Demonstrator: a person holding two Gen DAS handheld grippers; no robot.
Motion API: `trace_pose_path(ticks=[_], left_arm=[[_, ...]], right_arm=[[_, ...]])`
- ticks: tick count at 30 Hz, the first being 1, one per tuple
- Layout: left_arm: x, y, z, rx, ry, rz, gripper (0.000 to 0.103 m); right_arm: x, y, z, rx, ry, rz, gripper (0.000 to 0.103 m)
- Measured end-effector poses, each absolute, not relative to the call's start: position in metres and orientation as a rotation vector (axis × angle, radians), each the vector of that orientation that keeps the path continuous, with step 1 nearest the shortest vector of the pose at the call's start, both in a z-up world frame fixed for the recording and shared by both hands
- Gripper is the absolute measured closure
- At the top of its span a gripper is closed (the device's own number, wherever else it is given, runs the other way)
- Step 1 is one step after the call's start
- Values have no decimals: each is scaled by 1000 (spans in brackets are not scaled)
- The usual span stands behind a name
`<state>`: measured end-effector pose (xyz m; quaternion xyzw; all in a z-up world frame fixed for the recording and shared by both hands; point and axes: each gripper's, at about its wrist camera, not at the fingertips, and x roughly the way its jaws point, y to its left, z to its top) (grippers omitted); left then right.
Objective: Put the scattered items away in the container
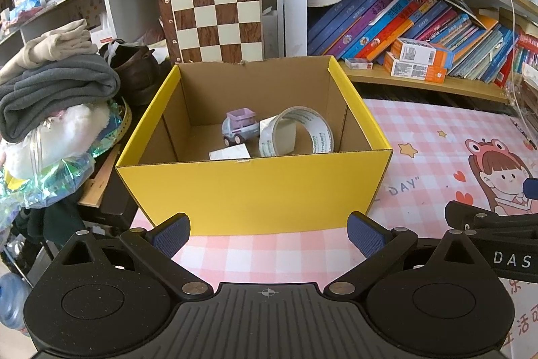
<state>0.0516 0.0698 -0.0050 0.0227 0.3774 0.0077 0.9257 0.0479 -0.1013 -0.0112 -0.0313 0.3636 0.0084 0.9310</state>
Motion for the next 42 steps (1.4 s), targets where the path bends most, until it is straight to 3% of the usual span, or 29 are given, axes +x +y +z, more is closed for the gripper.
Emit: trace_pose_path(ticks=[42], left_arm=[[48,68,-7,42,809,5,2]], right_arm=[[46,-104,-13,-40,778,1,0]])
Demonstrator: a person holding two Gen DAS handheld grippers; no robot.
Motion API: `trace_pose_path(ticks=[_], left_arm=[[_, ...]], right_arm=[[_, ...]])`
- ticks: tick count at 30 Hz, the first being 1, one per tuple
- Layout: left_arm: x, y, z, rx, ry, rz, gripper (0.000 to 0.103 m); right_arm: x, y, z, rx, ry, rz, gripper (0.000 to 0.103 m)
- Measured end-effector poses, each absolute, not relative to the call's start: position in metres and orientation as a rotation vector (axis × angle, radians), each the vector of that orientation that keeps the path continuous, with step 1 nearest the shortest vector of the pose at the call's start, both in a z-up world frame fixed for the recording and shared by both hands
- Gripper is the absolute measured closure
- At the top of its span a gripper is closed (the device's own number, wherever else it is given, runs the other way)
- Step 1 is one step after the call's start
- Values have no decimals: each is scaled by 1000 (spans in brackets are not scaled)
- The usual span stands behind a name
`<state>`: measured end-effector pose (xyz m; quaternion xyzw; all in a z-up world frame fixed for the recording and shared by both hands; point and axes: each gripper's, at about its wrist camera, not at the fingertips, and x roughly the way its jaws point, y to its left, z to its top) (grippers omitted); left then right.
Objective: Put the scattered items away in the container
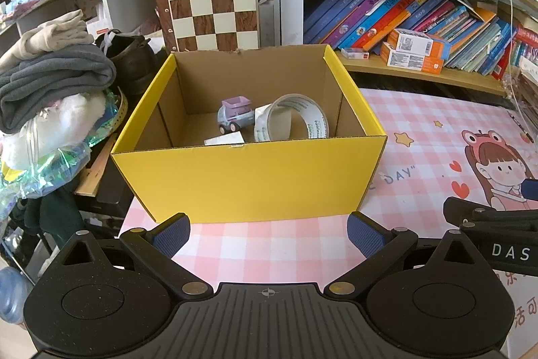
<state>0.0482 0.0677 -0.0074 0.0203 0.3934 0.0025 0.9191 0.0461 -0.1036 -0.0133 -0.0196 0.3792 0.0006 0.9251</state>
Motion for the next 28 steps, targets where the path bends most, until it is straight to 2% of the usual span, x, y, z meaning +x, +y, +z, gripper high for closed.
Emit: trace_pose_path(ticks=[28], left_arm=[[44,63,-7,49,776,-24,2]], right_arm=[[44,-104,-17,-31,796,-15,0]])
